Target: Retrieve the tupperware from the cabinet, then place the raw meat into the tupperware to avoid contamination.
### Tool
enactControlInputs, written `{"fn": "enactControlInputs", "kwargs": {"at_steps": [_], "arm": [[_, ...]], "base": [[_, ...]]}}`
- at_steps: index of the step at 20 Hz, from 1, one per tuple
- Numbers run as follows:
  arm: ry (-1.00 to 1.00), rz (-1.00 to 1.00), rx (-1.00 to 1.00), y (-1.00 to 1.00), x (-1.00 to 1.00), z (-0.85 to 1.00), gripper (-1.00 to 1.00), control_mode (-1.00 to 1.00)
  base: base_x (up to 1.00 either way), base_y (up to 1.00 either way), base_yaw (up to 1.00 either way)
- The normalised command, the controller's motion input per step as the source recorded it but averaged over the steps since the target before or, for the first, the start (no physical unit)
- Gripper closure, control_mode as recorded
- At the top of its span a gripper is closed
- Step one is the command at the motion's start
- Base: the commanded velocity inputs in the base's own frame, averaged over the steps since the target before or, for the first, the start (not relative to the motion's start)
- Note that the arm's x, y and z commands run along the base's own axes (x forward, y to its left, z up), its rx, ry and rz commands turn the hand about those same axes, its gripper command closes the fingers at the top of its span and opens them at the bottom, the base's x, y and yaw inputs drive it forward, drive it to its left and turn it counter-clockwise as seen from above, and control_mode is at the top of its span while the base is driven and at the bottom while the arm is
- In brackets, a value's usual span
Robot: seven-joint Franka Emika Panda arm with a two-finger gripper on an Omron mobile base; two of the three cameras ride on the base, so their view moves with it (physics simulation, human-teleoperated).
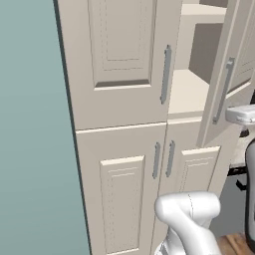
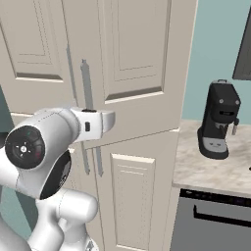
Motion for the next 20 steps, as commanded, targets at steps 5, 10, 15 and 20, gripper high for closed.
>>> {"fn": "enactControlInputs", "kwargs": {"at_steps": [5,10,15,20], "arm": [[0.00,0.02,-0.09,0.36,-0.16,0.02,-1.00,-1.00],[0.00,0.02,-0.13,0.46,-0.10,0.03,-1.00,-1.00],[0.00,0.02,-0.16,0.50,-0.07,0.05,-1.00,-1.00],[0.03,0.04,-0.22,0.49,-0.06,0.05,-1.00,-1.00]], "base": [[0.00,0.00,0.00],[0.00,0.00,0.00],[0.00,0.00,0.00],[0.00,0.00,0.00]]}}
